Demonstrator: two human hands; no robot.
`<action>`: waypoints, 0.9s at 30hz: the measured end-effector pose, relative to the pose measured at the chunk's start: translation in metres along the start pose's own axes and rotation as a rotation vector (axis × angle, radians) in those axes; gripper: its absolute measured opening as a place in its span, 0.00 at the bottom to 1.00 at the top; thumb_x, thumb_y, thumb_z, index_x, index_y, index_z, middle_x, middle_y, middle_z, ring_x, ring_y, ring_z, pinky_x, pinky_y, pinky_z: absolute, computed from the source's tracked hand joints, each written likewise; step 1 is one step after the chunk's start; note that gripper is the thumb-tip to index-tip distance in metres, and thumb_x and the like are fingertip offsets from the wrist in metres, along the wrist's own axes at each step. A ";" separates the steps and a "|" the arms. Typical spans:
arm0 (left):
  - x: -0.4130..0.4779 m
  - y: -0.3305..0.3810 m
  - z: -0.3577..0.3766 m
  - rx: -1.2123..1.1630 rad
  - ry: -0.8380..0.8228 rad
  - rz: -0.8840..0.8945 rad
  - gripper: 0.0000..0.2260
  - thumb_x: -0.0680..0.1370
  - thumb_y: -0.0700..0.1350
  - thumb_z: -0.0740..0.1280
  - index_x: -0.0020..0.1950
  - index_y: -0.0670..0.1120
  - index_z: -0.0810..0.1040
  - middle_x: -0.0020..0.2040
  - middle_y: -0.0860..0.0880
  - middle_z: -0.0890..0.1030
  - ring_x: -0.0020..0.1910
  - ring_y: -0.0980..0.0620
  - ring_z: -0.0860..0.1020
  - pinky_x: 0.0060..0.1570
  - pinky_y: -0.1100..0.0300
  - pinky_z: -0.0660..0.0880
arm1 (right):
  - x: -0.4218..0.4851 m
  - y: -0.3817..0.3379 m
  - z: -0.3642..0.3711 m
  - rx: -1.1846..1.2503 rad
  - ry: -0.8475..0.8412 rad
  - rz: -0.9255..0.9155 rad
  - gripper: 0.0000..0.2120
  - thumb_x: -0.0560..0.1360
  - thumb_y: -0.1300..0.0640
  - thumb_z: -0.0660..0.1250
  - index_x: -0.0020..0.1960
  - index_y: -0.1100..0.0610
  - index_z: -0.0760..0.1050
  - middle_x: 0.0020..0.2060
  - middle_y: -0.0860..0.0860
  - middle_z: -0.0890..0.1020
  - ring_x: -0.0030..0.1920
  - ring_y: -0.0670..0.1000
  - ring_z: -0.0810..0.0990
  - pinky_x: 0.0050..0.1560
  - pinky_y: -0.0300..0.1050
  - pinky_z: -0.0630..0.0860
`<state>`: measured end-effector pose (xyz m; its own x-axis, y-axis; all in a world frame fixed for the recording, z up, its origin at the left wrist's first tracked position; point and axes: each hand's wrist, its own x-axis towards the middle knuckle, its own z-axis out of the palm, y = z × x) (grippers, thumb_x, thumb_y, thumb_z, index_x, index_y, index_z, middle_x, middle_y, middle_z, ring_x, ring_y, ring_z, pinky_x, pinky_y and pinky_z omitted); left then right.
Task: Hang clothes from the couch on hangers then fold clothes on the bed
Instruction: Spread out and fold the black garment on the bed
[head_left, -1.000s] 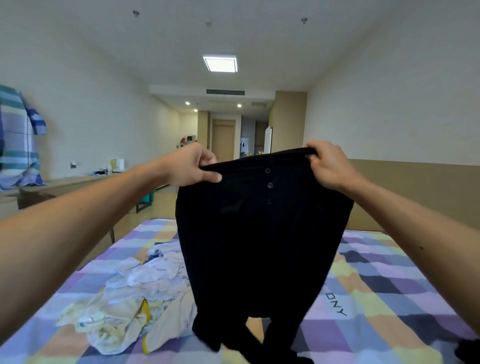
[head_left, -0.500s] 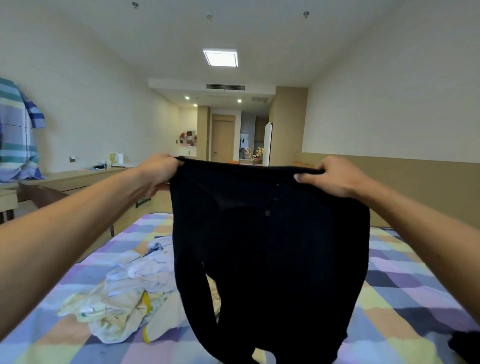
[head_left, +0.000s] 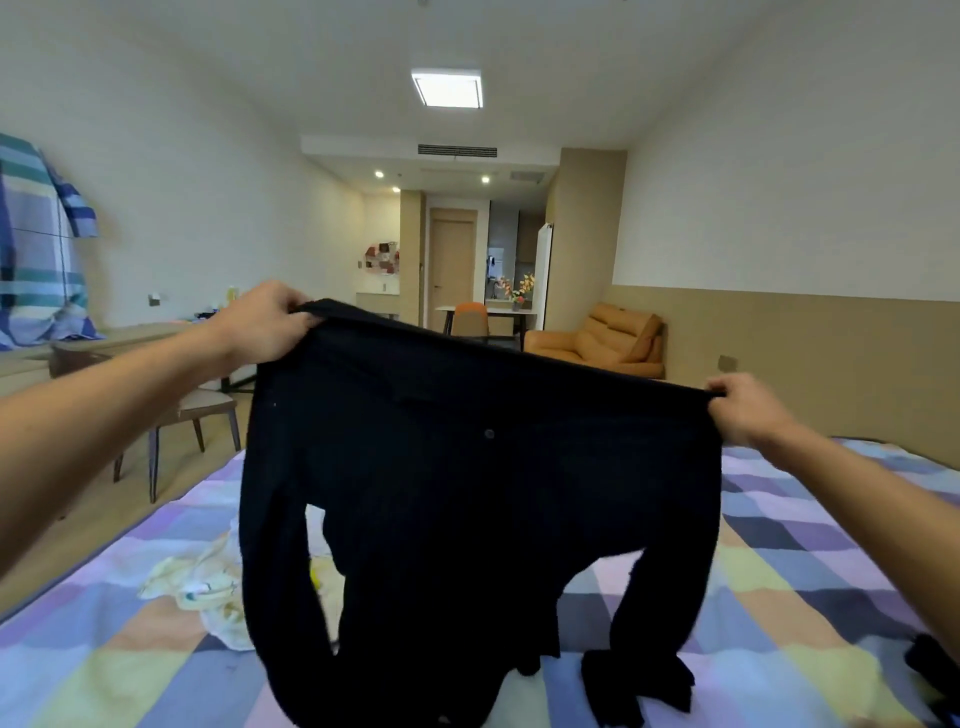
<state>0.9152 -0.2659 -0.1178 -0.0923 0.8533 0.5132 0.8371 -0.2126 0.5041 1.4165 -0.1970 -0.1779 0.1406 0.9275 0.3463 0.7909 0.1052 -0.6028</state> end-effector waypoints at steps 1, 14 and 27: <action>-0.006 -0.010 0.005 -0.153 -0.103 -0.081 0.13 0.82 0.48 0.67 0.48 0.40 0.84 0.42 0.43 0.85 0.50 0.36 0.82 0.49 0.52 0.75 | -0.004 0.005 0.001 0.138 -0.097 0.070 0.13 0.79 0.69 0.59 0.44 0.60 0.80 0.37 0.59 0.78 0.40 0.57 0.75 0.41 0.46 0.73; -0.010 -0.031 -0.053 -0.127 -0.126 0.149 0.23 0.73 0.65 0.72 0.39 0.44 0.77 0.32 0.46 0.76 0.31 0.54 0.72 0.33 0.62 0.68 | -0.014 -0.038 -0.106 0.137 -0.352 -0.323 0.09 0.80 0.59 0.67 0.45 0.63 0.81 0.38 0.53 0.84 0.39 0.47 0.82 0.44 0.42 0.73; 0.015 0.037 -0.113 0.178 0.481 0.471 0.17 0.85 0.49 0.56 0.40 0.42 0.69 0.33 0.43 0.71 0.37 0.40 0.70 0.37 0.51 0.61 | -0.010 -0.085 -0.162 0.321 0.325 -0.419 0.16 0.83 0.50 0.65 0.48 0.64 0.79 0.38 0.54 0.77 0.38 0.51 0.74 0.35 0.43 0.70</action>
<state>0.8844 -0.3150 -0.0133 0.1085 0.3750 0.9207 0.9183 -0.3926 0.0517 1.4443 -0.2734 -0.0142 0.0712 0.6326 0.7712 0.6070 0.5860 -0.5367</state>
